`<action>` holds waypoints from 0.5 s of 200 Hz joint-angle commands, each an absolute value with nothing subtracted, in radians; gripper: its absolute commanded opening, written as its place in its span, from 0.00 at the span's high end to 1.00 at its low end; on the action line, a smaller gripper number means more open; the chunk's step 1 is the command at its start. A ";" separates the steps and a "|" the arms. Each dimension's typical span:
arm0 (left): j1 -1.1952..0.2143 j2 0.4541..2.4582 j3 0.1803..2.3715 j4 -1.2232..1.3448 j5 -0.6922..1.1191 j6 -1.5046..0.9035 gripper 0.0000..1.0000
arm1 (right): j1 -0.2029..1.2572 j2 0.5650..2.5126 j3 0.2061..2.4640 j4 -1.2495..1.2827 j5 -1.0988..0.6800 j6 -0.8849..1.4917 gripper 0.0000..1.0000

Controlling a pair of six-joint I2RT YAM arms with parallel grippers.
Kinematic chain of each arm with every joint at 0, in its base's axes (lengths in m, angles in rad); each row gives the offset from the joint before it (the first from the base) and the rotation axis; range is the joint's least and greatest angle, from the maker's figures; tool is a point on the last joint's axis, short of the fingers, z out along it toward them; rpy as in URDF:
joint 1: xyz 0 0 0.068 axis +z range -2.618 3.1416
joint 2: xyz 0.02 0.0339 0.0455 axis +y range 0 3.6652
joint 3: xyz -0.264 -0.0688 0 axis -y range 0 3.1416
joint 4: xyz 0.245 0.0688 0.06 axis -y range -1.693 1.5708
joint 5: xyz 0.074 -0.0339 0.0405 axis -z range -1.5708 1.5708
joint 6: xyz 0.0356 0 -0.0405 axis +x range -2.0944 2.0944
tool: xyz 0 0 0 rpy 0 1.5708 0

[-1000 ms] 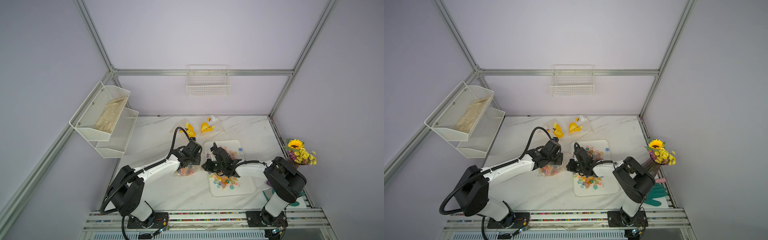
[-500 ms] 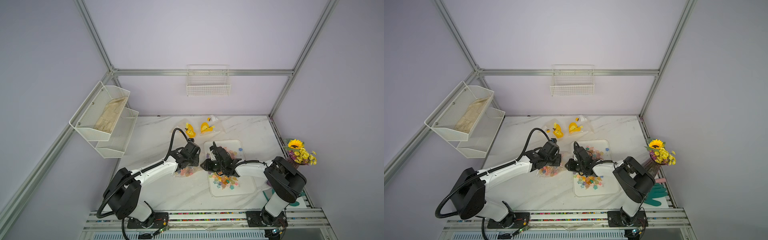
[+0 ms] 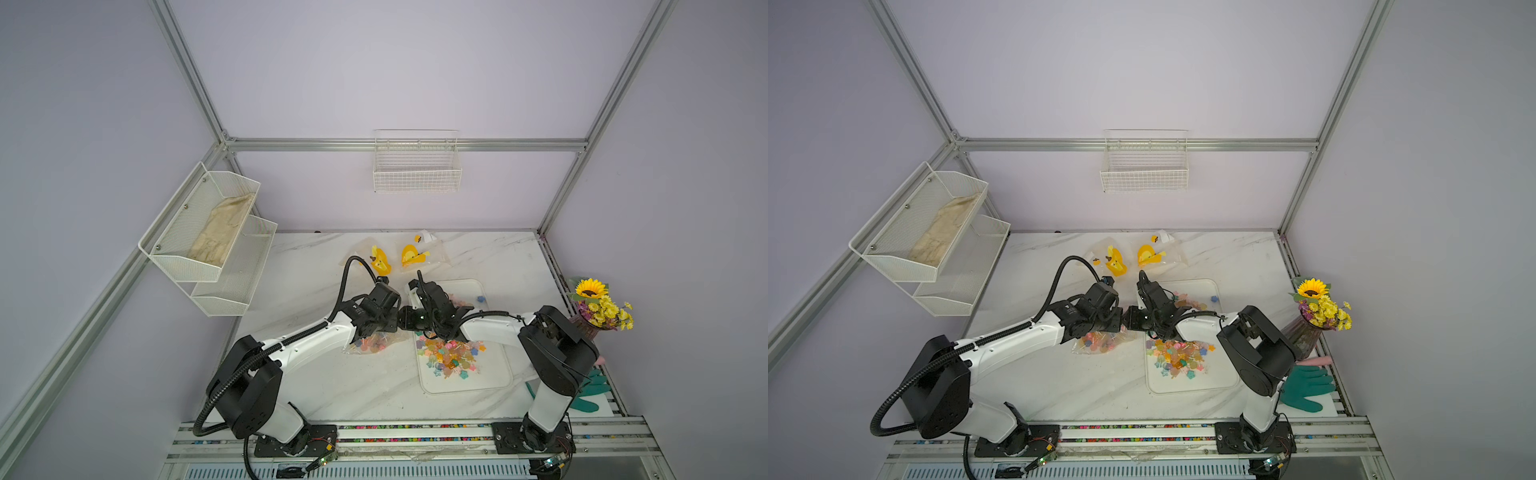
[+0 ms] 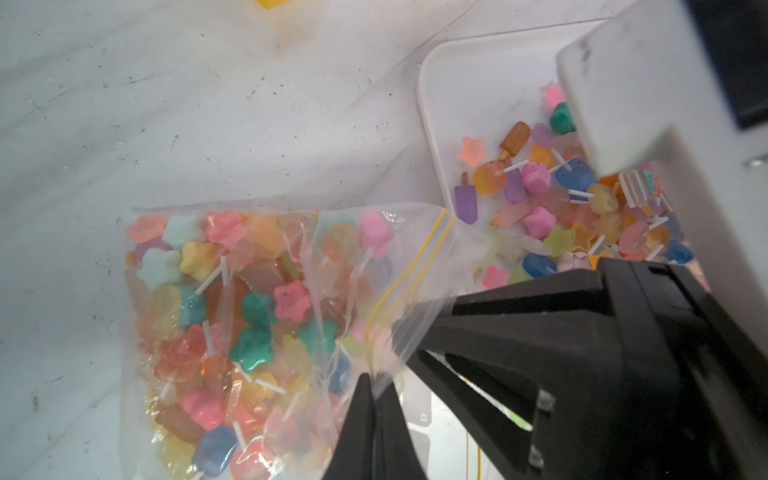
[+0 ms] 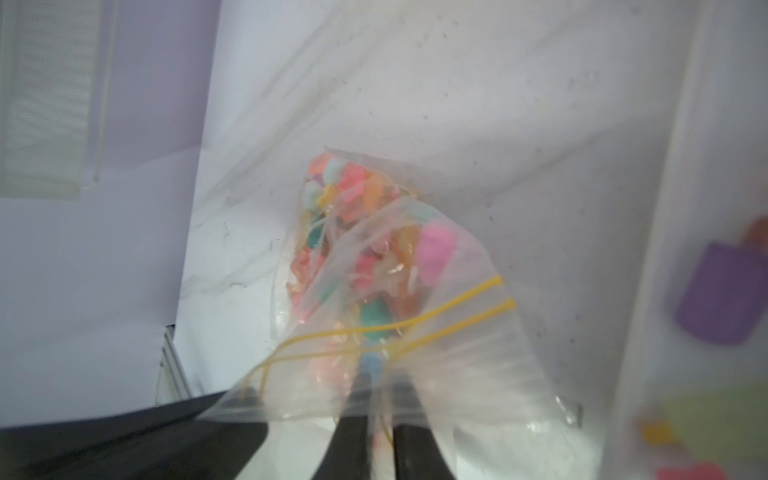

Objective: Pour candies out of the ziploc bag
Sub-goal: Open the ziploc bag at the center of the board.

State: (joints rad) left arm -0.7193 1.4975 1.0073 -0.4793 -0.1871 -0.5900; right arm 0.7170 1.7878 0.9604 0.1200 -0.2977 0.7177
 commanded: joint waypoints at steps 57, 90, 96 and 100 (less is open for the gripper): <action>-0.711 1.371 0.937 -0.472 -0.268 -0.626 1.00 | 0.692 1.727 0.872 0.051 -0.141 0.827 1.00; -0.710 1.341 0.914 -0.480 -0.276 -0.639 1.00 | 0.685 1.728 0.868 0.052 -0.146 0.832 1.00; -0.710 1.341 0.914 -0.478 -0.272 -0.638 1.00 | 0.685 1.724 0.870 0.053 -0.147 0.829 1.00; -0.710 1.343 0.914 -0.476 -0.268 -0.639 1.00 | 0.685 1.719 0.870 0.055 -0.149 0.823 1.00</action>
